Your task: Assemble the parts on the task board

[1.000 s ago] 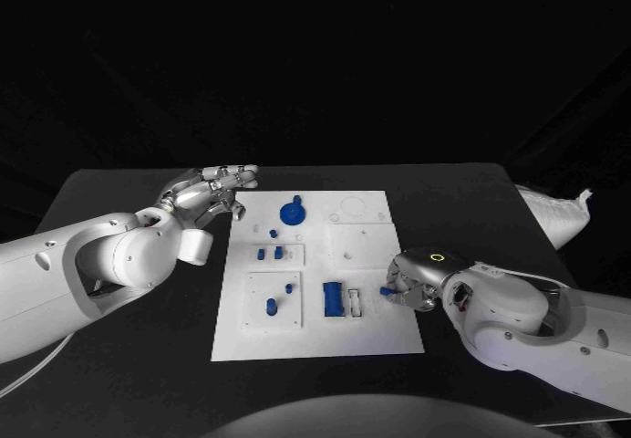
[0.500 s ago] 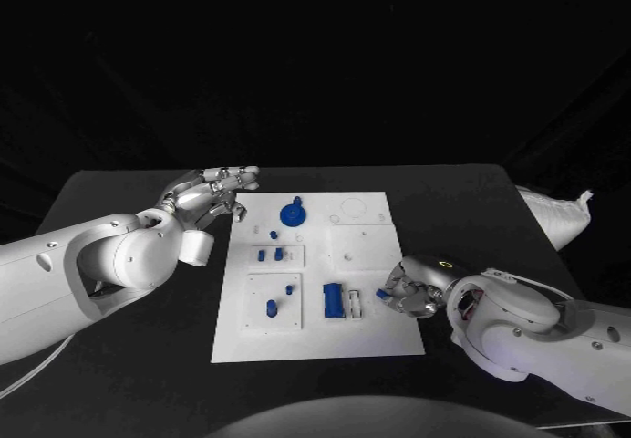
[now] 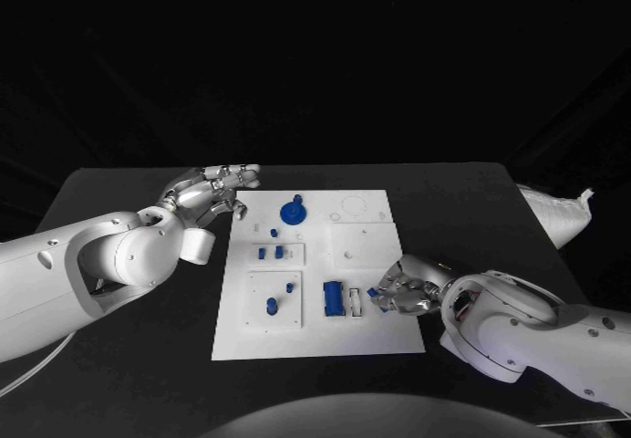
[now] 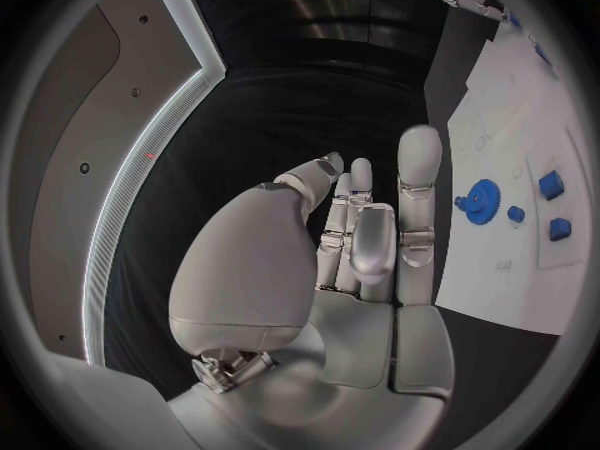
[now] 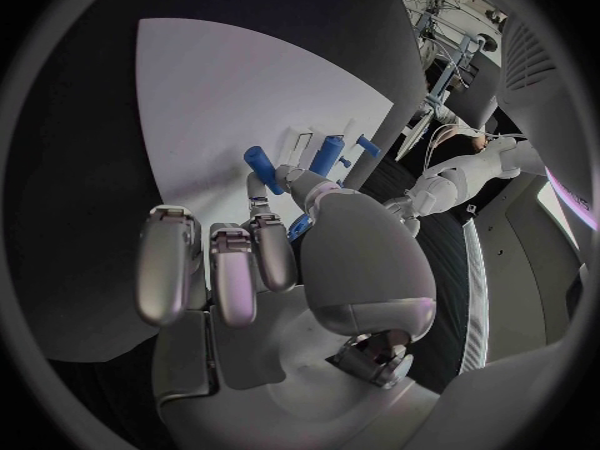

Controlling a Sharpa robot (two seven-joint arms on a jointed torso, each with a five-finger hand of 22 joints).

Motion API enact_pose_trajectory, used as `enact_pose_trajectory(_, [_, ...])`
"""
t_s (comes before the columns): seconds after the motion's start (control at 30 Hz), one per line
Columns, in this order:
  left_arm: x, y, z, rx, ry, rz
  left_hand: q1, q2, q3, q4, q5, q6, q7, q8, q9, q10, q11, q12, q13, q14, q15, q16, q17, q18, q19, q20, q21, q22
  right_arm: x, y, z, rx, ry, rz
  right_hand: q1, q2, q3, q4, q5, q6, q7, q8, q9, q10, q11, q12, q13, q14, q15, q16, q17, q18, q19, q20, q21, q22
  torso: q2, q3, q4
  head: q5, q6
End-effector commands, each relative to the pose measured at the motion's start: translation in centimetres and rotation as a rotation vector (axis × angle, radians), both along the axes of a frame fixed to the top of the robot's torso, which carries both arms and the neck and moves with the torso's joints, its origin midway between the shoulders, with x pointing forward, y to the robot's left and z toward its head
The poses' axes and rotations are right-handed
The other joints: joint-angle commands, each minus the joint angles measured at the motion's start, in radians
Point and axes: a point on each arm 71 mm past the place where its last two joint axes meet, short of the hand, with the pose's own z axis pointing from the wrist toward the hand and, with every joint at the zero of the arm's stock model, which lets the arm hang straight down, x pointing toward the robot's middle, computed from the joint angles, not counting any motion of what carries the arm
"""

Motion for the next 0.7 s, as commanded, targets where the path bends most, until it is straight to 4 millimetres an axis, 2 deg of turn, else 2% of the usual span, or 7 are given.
enact_pose_trajectory(0.03, [-0.1, -0.3, 0.1, -0.009, -0.008, -0.022, 0.002, 0.008, 0.000, -0.004, 0.004, -0.005, -0.002, 0.006, 0.000, -0.006, 0.000, 0.005, 0.001, -0.004, 0.004, 0.002, -0.001, 0.014, 0.003, 0.004, -0.005, -0.001, 0.0, 0.2, -0.1, 0.064, 0.032, -0.051, -0.017, -0.001, -0.007, 0.004, 0.003, 0.018, -0.009, 0.002, 0.001, 0.043, -0.002, 0.005, 0.158, 0.101, 0.000, 0.004, 0.242, -0.011, 0.008, -0.001, 0.006, 0.002, 0.000, -0.0005, 0.0007, 0.000, 0.000])
enact_pose_trajectory(0.23, [-0.1, -0.4, 0.1, -0.010, -0.008, -0.024, 0.002, 0.008, 0.000, -0.004, 0.004, -0.005, -0.002, 0.006, 0.000, -0.006, 0.000, 0.005, 0.001, -0.004, 0.004, 0.002, -0.001, 0.014, 0.003, 0.004, -0.005, -0.001, 0.0, 0.9, -0.3, 0.080, 0.052, -0.051, -0.048, 0.000, -0.037, 0.027, 0.032, 0.030, -0.014, 0.006, 0.003, 0.046, -0.006, 0.010, 0.161, 0.102, -0.003, 0.005, 0.243, -0.012, 0.010, -0.004, 0.008, 0.005, 0.000, 0.0002, 0.0003, 0.003, 0.000])
enact_pose_trajectory(0.7, [-0.1, -0.4, 0.1, -0.011, -0.008, -0.026, 0.002, 0.009, 0.001, -0.004, 0.004, -0.006, -0.002, 0.006, 0.000, -0.007, 0.001, 0.007, 0.002, -0.004, 0.004, 0.002, 0.000, 0.014, 0.003, 0.004, -0.005, 0.000, 0.5, 1.9, -1.2, 0.053, 0.103, -0.026, -0.072, 0.002, -0.070, 0.046, 0.041, 0.050, -0.022, 0.014, 0.008, 0.048, -0.013, 0.011, 0.163, 0.101, -0.008, 0.004, 0.241, -0.012, 0.010, -0.008, 0.008, 0.005, 0.000, 0.0006, 0.0001, 0.008, -0.004])
